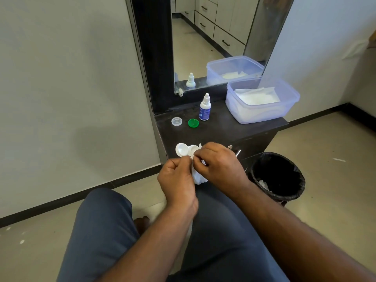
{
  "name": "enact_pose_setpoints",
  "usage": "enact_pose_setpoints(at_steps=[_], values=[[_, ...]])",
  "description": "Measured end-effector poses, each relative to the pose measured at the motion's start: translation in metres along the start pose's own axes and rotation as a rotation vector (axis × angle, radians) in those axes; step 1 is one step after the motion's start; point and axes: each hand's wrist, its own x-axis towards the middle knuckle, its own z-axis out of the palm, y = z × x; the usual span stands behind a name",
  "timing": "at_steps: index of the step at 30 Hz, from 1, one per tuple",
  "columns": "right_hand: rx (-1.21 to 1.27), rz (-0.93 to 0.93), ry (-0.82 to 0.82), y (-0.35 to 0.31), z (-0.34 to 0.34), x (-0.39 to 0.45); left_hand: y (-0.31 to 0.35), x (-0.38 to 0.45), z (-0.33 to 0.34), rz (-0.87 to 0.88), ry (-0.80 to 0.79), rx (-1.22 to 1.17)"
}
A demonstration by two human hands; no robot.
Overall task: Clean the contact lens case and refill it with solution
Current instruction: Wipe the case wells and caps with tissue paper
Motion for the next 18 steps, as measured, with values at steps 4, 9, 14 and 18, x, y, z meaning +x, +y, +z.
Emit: enact_pose_setpoints(at_steps=[4, 9, 14, 18], values=[[0.108, 0.164, 0.003, -0.008, 0.005, -0.009, -0.009, -0.006, -0.006, 0.011, 0.019, 0.002], [0.252, 0.360, 0.033, -0.015, 0.002, -0.015, -0.009, -0.006, -0.012, 0.151, -0.006, 0.148], [0.096, 0.159, -0.052, -0.016, 0.002, -0.014, -0.004, -0.008, -0.018, 0.279, -0.039, 0.244], [-0.041, -0.036, -0.002, -0.015, 0.005, -0.014, -0.003, -0.009, -0.020, 0.314, -0.036, 0.297]])
